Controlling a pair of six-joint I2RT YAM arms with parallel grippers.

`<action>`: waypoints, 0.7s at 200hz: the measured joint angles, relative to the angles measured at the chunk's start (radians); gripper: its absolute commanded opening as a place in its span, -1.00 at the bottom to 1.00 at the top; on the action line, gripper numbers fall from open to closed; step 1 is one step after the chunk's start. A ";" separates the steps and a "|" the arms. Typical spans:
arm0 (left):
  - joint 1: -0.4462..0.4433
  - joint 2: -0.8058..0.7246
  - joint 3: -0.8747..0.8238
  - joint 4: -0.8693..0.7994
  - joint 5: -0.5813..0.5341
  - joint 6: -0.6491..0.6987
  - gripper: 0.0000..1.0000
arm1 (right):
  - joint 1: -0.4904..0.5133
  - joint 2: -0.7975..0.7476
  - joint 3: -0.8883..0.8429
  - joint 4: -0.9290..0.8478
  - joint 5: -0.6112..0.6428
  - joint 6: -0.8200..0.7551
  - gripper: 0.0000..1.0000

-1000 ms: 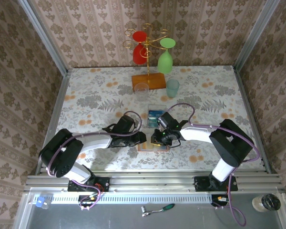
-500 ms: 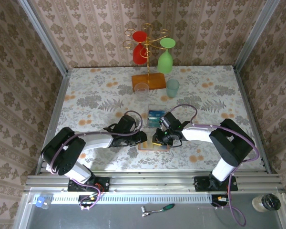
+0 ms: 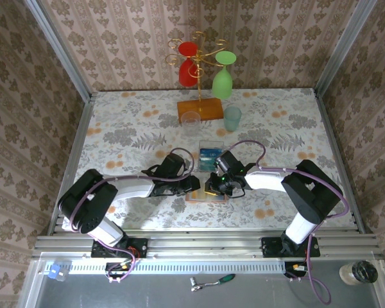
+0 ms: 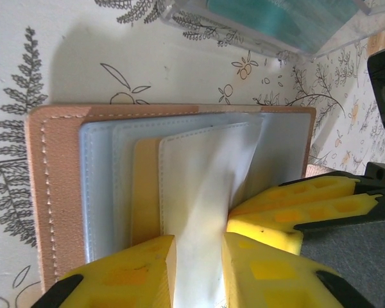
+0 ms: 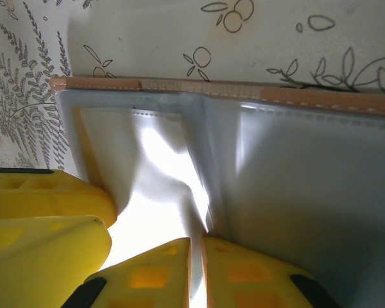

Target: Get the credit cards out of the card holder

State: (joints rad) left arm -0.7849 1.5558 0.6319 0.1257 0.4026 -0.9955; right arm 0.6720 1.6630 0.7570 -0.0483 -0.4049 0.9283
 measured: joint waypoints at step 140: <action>0.000 -0.013 0.017 -0.069 -0.031 0.008 -0.37 | -0.029 0.000 -0.072 0.136 -0.063 0.061 -0.80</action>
State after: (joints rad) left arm -0.7849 1.5433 0.6487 0.0570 0.3717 -0.9874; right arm 0.6434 1.6630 0.6853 0.0875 -0.4683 0.9894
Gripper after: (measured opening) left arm 0.306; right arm 0.101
